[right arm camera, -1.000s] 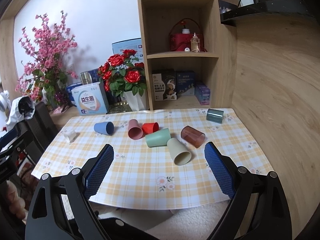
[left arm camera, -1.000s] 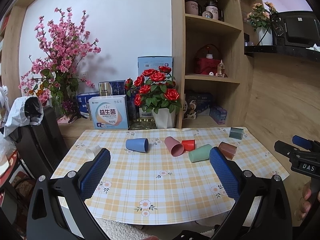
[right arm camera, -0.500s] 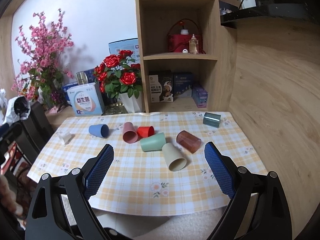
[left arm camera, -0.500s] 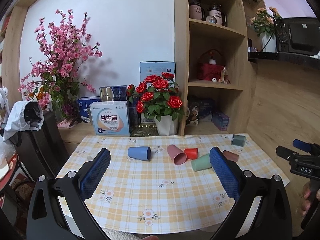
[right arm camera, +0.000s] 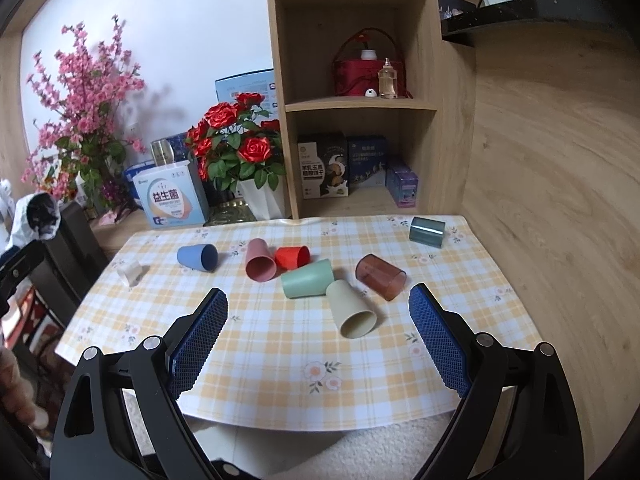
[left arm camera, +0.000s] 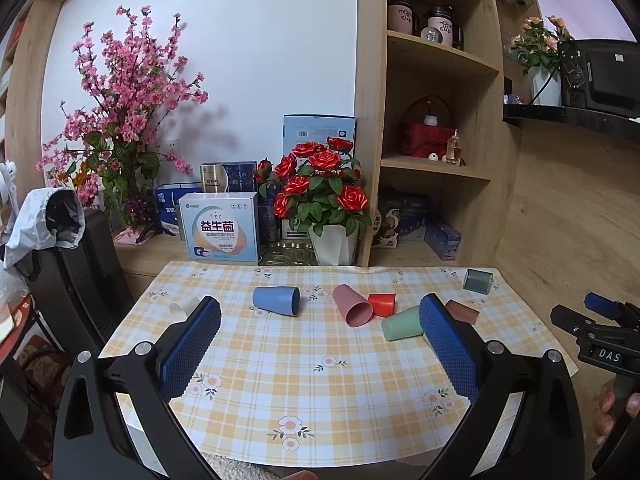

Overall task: Flip cup upside down
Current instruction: 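Move the right tool toward the dark teal cup lying on its side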

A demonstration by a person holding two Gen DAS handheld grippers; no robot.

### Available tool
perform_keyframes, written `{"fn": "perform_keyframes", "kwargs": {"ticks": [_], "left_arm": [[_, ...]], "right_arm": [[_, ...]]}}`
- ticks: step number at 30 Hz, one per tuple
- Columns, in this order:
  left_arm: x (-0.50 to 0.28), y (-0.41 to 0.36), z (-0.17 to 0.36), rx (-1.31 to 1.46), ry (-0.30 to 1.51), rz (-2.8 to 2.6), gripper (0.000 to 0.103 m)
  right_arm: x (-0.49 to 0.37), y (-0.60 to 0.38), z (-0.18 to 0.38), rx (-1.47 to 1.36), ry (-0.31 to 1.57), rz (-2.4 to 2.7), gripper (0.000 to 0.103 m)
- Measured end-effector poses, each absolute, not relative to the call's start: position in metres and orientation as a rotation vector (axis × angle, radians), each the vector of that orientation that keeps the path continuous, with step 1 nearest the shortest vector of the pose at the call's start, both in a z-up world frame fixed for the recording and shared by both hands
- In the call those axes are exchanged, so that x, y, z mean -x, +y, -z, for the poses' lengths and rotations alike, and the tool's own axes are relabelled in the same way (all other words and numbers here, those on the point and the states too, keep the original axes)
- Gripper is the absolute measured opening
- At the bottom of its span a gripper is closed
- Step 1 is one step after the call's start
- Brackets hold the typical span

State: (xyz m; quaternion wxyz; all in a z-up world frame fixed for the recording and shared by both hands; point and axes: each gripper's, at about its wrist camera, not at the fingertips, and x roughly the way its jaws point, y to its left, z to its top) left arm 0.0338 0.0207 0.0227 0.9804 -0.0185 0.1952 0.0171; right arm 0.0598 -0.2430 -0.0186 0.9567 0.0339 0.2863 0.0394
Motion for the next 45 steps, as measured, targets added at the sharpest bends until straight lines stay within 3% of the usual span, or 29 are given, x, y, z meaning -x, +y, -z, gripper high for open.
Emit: {"fn": "perform_keyframes", "kwargs": {"ticks": [14,26,45], "left_arm": [[-0.074,0.039,0.001,0.061,0.43,-0.005,0.097],[-0.16,0.066,0.05,0.114,0.49,-0.027,0.097],[-0.227,0.103,0.105,0.186,0.651,-0.09,0.097]], "right_arm": [[-0.103,-0.278,0.042,-0.144,0.596,-0.145,0.089],[-0.202,-0.338,0.106,-0.099,0.69,-0.072,0.089],[-0.258,-0.343,0.169,-0.189,0.795,-0.044,0.089]]}}
